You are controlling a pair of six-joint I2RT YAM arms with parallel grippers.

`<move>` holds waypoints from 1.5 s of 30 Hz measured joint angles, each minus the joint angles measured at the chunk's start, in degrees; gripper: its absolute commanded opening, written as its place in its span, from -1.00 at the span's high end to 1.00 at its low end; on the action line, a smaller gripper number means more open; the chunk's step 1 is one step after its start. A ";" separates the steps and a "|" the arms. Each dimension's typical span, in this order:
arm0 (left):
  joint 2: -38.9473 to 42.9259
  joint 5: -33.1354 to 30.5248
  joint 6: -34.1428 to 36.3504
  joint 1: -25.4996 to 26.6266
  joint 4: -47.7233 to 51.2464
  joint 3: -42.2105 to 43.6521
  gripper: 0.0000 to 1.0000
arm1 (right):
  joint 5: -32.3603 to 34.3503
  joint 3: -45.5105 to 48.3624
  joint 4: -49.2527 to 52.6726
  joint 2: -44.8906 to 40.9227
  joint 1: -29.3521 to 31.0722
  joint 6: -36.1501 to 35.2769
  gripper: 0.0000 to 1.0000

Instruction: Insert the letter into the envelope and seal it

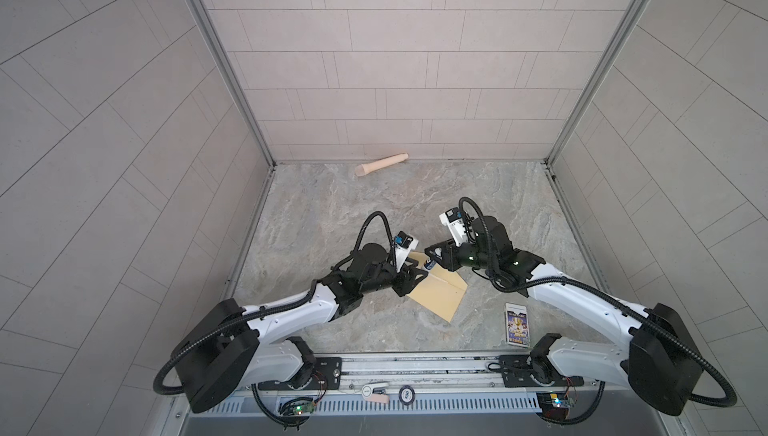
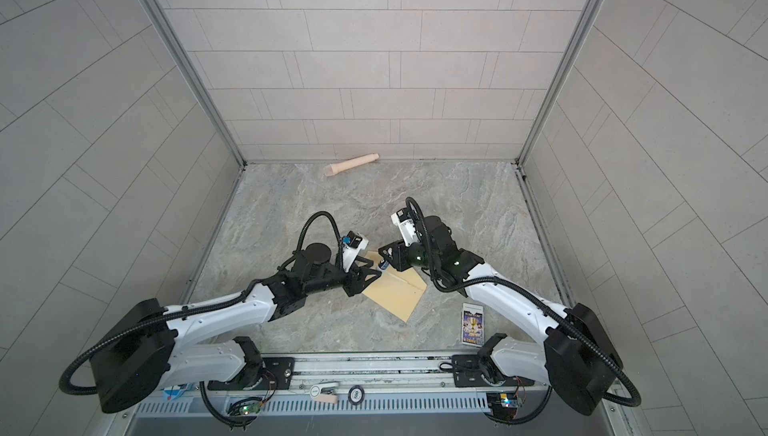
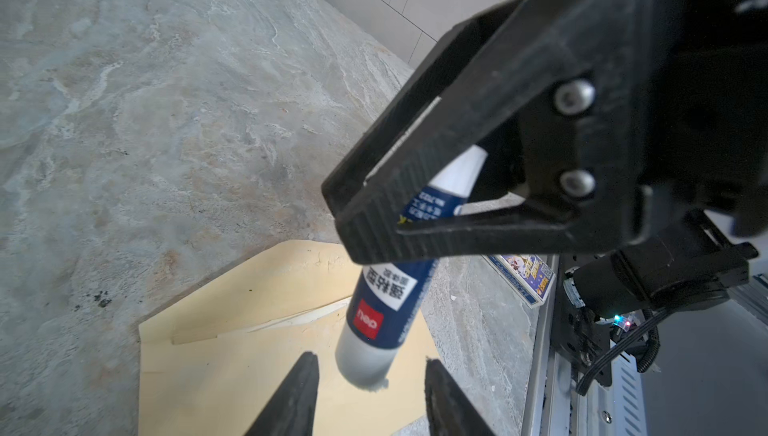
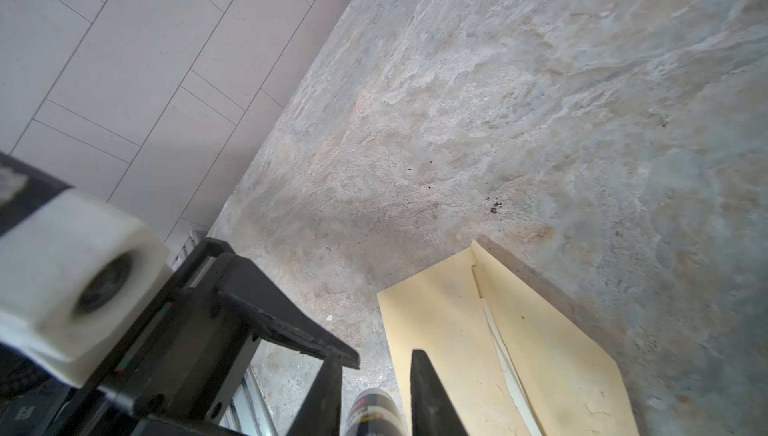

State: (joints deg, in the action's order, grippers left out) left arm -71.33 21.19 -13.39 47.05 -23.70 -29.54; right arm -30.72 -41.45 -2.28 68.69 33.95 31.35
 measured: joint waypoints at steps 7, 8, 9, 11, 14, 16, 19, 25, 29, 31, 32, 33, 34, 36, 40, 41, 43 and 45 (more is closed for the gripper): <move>-0.35 -0.61 2.43 0.02 -3.15 -0.83 0.01 | -1.92 -0.02 -0.24 0.00 0.46 1.79 1.00; -0.39 -0.50 2.56 0.02 -3.52 -1.01 0.01 | -2.05 -0.02 -0.28 0.00 0.50 1.99 1.00; -0.48 -0.37 2.71 0.02 -4.00 -1.18 0.01 | -2.25 -0.02 -0.31 0.00 0.55 2.21 1.00; -0.81 0.07 2.78 0.02 -4.87 -1.36 0.01 | -2.51 -0.02 -0.44 0.00 0.66 2.86 1.00; -1.81 0.81 2.73 0.13 -6.14 -1.42 -0.01 | -2.71 -0.15 -0.52 0.07 0.85 3.72 1.00; -2.89 1.49 2.71 0.13 -6.62 -1.66 -0.02 | -2.93 -0.46 -0.52 0.24 1.11 4.15 1.00; -4.17 2.03 2.47 0.17 -7.10 -2.14 0.04 | -3.37 -0.87 -0.90 0.61 1.29 4.76 1.00; -4.59 2.43 1.88 0.24 -6.08 -3.21 0.34 | -3.87 -2.10 -1.31 2.05 1.27 5.11 1.00; -4.20 1.86 1.68 0.17 -3.91 -3.91 0.61 | -3.80 -2.97 -0.85 2.47 1.22 4.61 1.00; -3.89 1.55 1.68 0.31 -3.19 -4.22 0.82 | -3.56 -3.48 -0.74 2.69 1.29 4.59 1.00; -3.85 1.51 1.62 0.35 -2.58 -4.50 0.93 | -3.50 -3.67 -0.46 2.73 1.29 4.52 0.94; -3.85 1.44 1.40 0.35 -1.97 -4.92 1.00 | -3.37 -3.87 -0.31 2.84 1.29 4.46 0.76; -3.85 1.31 1.16 0.33 -1.09 -5.33 1.00 | -3.28 -4.13 0.00 2.95 1.29 4.46 0.51; -3.85 0.72 0.24 0.35 1.73 -6.78 1.00 | -2.86 -4.46 0.81 3.08 1.05 4.31 0.04; -3.76 -0.61 -2.86 0.07 6.29 -8.11 1.00 | -3.65 -4.55 4.83 3.08 -1.99 2.05 -0.34; -3.67 -0.66 -4.00 -0.17 7.23 -7.74 1.00 | -4.15 -4.63 6.08 3.08 -3.15 1.20 -0.39; -2.84 -1.27 -6.54 -0.87 7.58 -5.05 1.00 | -4.94 -4.55 7.28 3.10 -5.79 -0.11 -0.42; -1.31 -2.32 -9.53 -1.77 7.28 0.35 1.00 | -3.23 -4.15 8.20 3.87 -8.76 -1.55 -0.47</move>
State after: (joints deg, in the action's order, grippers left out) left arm -72.64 18.87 -22.92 45.28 -16.43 -29.19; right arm -33.95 -45.60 5.91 72.55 25.19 29.80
